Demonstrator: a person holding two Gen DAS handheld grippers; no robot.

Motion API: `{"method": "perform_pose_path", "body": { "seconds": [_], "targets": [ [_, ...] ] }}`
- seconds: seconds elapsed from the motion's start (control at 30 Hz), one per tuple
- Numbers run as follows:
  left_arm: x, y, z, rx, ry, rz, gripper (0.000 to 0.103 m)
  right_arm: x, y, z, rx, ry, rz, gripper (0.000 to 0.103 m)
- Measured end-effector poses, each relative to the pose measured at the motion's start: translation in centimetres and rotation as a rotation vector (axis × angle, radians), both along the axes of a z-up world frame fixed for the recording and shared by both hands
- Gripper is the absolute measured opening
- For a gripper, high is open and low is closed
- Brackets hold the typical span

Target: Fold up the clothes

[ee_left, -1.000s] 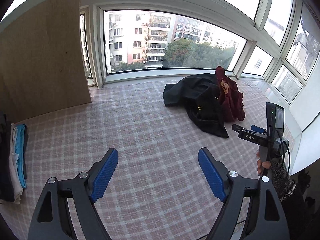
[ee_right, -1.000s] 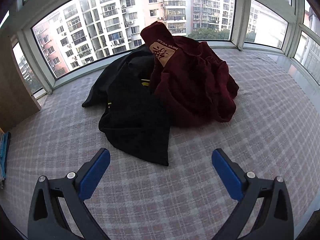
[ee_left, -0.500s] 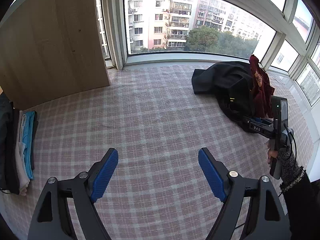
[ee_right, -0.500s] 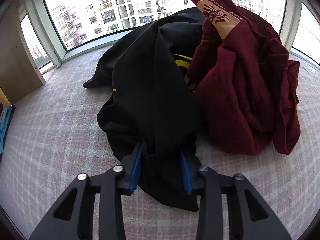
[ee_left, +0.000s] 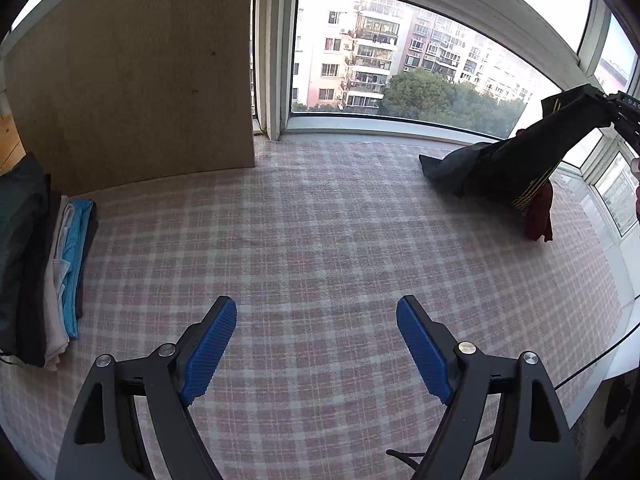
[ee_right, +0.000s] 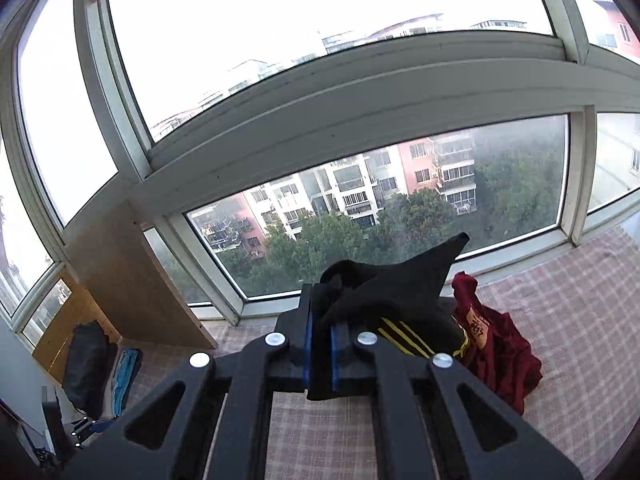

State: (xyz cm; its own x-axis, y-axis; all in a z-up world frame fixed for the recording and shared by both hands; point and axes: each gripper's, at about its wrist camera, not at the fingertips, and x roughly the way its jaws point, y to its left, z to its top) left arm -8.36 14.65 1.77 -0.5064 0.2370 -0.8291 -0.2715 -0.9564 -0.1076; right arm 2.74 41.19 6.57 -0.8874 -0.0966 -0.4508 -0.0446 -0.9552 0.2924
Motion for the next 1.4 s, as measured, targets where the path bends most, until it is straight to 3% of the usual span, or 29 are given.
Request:
{"method": "perform_pose_path", "body": {
  "seconds": [0.13,0.27,0.4,0.43,0.47,0.5,0.6,0.77,0.93,1.03,1.1,1.17,1.2,1.23,1.27,1.3,1.4],
  "targets": [
    [0.9,-1.3,1.1,0.024,0.029,-0.003,0.081,4.6,-3.9,9.7,0.103,0.165,0.042,0.006],
    [1.7,-2.6,2.0,0.044,0.053,0.000,0.081,7.2,-8.2,14.9,0.115,0.251,0.163,0.006],
    [2.4,-4.3,2.6,0.052,0.084,0.020,0.082,3.5,-13.5,10.0,0.111,0.046,0.282,0.011],
    [2.7,-4.9,2.6,0.053,0.091,0.030,0.082,2.5,-14.8,8.8,0.110,-0.005,0.312,0.036],
    [2.8,-5.4,2.5,0.056,0.090,0.042,0.082,1.6,-16.2,7.5,0.109,-0.057,0.341,0.079],
    [3.1,-6.0,2.3,0.059,0.085,0.058,0.082,0.7,-17.5,6.3,0.108,-0.108,0.370,0.089],
    [3.7,-7.1,1.4,0.045,0.063,0.077,0.082,-1.8,-20.8,2.3,0.103,-0.259,0.446,0.089],
    [4.8,-7.6,-1.0,-0.013,0.015,0.069,0.082,1.4,-15.0,-8.7,0.001,-0.451,0.335,0.089],
    [5.4,-7.3,-4.0,-0.029,-0.076,0.068,0.082,6.8,-12.5,-22.4,-0.110,-0.767,0.231,0.089],
    [5.7,-6.6,-4.7,-0.034,-0.098,0.054,0.082,9.4,-13.1,-27.4,-0.265,-0.849,0.252,0.089],
    [5.8,-6.0,-4.9,-0.042,-0.101,0.042,0.082,9.6,-14.7,-28.1,-0.261,-0.822,0.296,0.089],
    [5.9,-5.4,-4.9,-0.049,-0.104,0.029,0.082,9.5,-16.5,-28.4,-0.204,-0.771,0.352,0.083],
    [5.8,-5.2,-4.9,-0.049,-0.105,0.027,0.082,9.4,-17.2,-28.4,-0.153,-0.745,0.386,0.045],
    [5.8,-5.0,-4.9,-0.049,-0.105,0.024,0.082,9.2,-17.3,-28.3,-0.150,-0.738,0.403,0.017],
    [5.7,-4.9,-4.8,-0.050,-0.104,0.021,0.082,9.0,-17.0,-28.2,-0.171,-0.729,0.412,0.003],
    [5.6,-4.8,-4.8,-0.051,-0.102,0.019,0.082,8.9,-15.6,-27.6,-0.236,-0.703,0.392,0.003],
    [5.2,-4.6,-4.8,-0.061,-0.100,0.019,0.082,9.4,-9.6,-23.6,-0.307,-0.564,0.261,0.003]
  ]
}}
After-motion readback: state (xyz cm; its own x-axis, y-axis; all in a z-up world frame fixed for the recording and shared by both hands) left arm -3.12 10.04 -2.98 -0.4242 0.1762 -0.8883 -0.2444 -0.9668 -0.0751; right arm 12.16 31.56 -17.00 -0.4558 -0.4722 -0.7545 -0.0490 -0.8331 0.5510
